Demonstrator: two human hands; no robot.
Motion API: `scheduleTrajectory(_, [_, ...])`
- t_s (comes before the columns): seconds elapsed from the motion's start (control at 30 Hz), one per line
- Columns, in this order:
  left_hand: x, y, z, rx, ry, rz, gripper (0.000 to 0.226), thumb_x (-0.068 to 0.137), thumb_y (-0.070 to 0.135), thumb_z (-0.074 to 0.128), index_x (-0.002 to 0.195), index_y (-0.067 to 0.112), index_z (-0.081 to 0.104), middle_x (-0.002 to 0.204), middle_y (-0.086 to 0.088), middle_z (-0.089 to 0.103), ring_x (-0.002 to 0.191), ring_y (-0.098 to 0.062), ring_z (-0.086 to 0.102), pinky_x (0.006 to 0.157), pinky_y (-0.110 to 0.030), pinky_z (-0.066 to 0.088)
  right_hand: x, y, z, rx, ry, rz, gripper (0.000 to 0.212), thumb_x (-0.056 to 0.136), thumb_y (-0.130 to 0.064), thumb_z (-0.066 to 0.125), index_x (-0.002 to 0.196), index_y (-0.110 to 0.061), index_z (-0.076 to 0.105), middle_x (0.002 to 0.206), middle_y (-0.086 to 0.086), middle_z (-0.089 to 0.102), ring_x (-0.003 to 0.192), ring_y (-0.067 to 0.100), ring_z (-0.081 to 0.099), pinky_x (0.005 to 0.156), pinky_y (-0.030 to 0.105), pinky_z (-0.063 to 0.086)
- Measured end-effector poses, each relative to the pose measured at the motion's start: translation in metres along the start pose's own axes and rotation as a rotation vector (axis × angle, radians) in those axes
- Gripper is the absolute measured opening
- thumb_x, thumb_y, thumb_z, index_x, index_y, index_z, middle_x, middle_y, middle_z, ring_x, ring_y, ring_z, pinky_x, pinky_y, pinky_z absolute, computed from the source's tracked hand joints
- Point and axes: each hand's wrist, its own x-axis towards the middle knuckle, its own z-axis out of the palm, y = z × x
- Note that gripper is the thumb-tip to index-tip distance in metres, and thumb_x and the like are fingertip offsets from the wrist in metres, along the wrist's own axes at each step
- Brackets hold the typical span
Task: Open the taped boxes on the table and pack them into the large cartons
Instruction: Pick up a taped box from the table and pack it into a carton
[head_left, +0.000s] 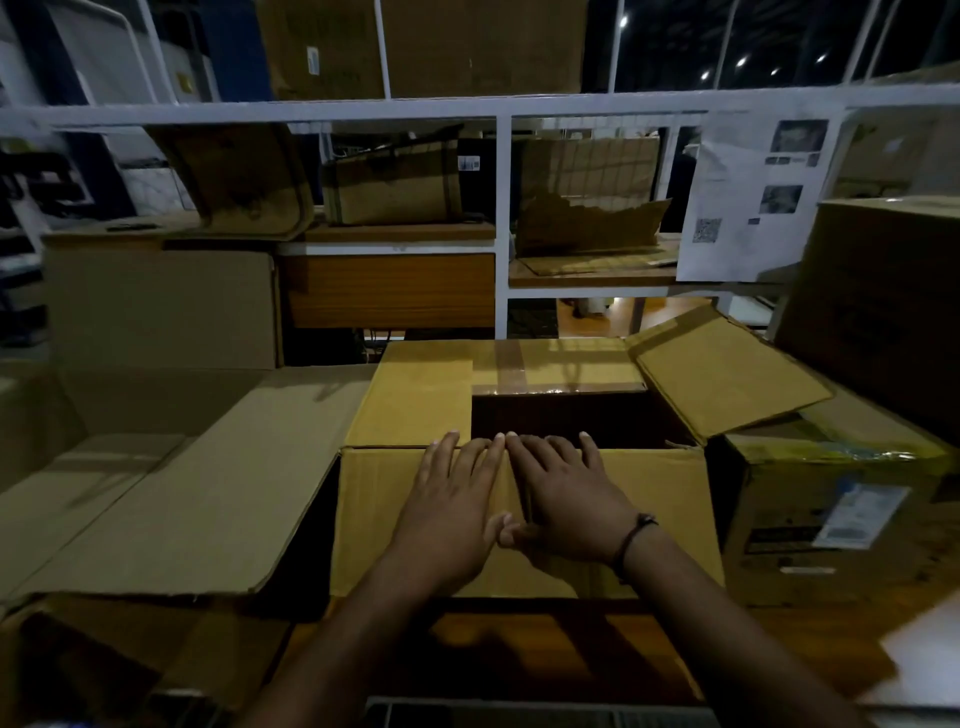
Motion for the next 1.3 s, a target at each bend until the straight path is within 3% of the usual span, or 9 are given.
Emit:
scheduleTrajectory(0.13, [0.005,-0.007,0.026,-0.007,0.222,-0.002,0.075,0.102,0.049,0.049,0.162,0.030,0.008,0.164,0.002,0.025,0.156,-0.024,0.006,0.128,-0.046,0.004,0.011,-0.003,0.024,-0.032,0.276,-0.025,0.079,0.094,-0.055,0.057,0.156,-0.021,0.022,0.148,0.003,0.039,0.134,0.027,0.039,0.117,0.045,0.024])
scheduleTrajectory(0.3, [0.010,-0.010,0.041,-0.001,0.332,0.022,0.076,0.097,0.042,0.064,0.160,0.026,0.023,0.154,0.001,0.039,0.151,-0.026,0.026,0.126,-0.047,0.017,0.018,0.006,0.048,-0.062,0.429,-0.024,0.071,0.086,-0.051,0.070,0.143,-0.019,0.041,0.125,0.004,0.054,0.111,0.027,0.054,0.101,0.042,0.043])
scheduleTrajectory(0.57, [0.003,-0.042,0.039,-0.038,0.353,0.123,0.074,0.098,0.043,0.063,0.161,0.025,0.028,0.158,0.003,0.039,0.152,-0.022,0.027,0.127,-0.042,0.012,-0.014,0.065,0.055,0.044,0.522,0.115,0.064,0.092,-0.070,0.043,0.136,-0.024,0.051,0.124,0.000,0.058,0.115,0.020,0.053,0.106,0.038,0.033])
scheduleTrajectory(0.67, [0.003,-0.037,0.038,-0.082,0.370,0.095,0.073,0.096,0.038,0.067,0.159,0.025,0.033,0.156,0.004,0.041,0.151,-0.022,0.029,0.128,-0.040,0.008,-0.028,0.087,0.055,0.042,0.568,0.200,0.067,0.091,-0.071,0.038,0.129,-0.020,0.056,0.118,0.003,0.061,0.113,0.023,0.054,0.104,0.042,0.040])
scheduleTrajectory(0.77, [0.001,-0.024,0.036,-0.081,0.370,0.029,0.072,0.092,0.036,0.070,0.156,0.025,0.038,0.153,0.004,0.046,0.149,-0.024,0.032,0.127,-0.044,0.011,-0.028,0.087,0.053,0.066,0.559,0.235,0.059,0.090,-0.067,0.048,0.124,-0.020,0.058,0.114,0.002,0.062,0.112,0.023,0.054,0.105,0.042,0.039])
scheduleTrajectory(0.9, [0.000,0.002,0.017,-0.028,0.282,-0.147,0.076,0.087,0.038,0.069,0.155,0.026,0.038,0.153,0.006,0.047,0.143,-0.026,0.032,0.116,-0.047,0.017,-0.019,0.075,0.036,0.153,0.460,0.288,0.048,0.086,-0.059,0.064,0.125,-0.033,0.053,0.119,-0.010,0.058,0.119,0.015,0.048,0.113,0.038,0.023])
scheduleTrajectory(1.03, [0.006,0.026,-0.003,-0.099,0.169,-0.196,0.077,0.099,0.028,0.059,0.162,0.019,0.016,0.167,-0.001,0.023,0.145,-0.023,0.034,0.115,-0.039,0.034,-0.002,0.042,0.021,0.302,0.359,0.163,0.049,0.091,-0.062,0.058,0.133,-0.038,0.050,0.122,-0.018,0.053,0.119,0.006,0.042,0.115,0.038,0.026])
scheduleTrajectory(1.13, [0.018,0.035,-0.016,-0.039,0.129,-0.179,0.064,0.103,0.031,0.050,0.159,0.011,0.026,0.164,-0.009,0.031,0.145,-0.027,0.034,0.113,-0.038,0.037,0.019,0.011,0.024,0.247,0.340,0.033,0.047,0.098,-0.051,0.049,0.141,-0.034,0.045,0.130,-0.013,0.054,0.121,0.010,0.045,0.114,0.035,0.026])
scheduleTrajectory(1.3, [0.026,0.025,-0.033,0.014,0.091,-0.213,0.062,0.102,0.038,0.051,0.156,0.014,0.032,0.167,-0.006,0.025,0.140,-0.028,0.031,0.113,-0.039,0.035,0.027,-0.001,0.040,0.257,0.483,-0.008,0.038,0.102,-0.044,0.030,0.131,-0.031,0.049,0.116,-0.012,0.055,0.111,0.011,0.050,0.111,0.036,0.033])
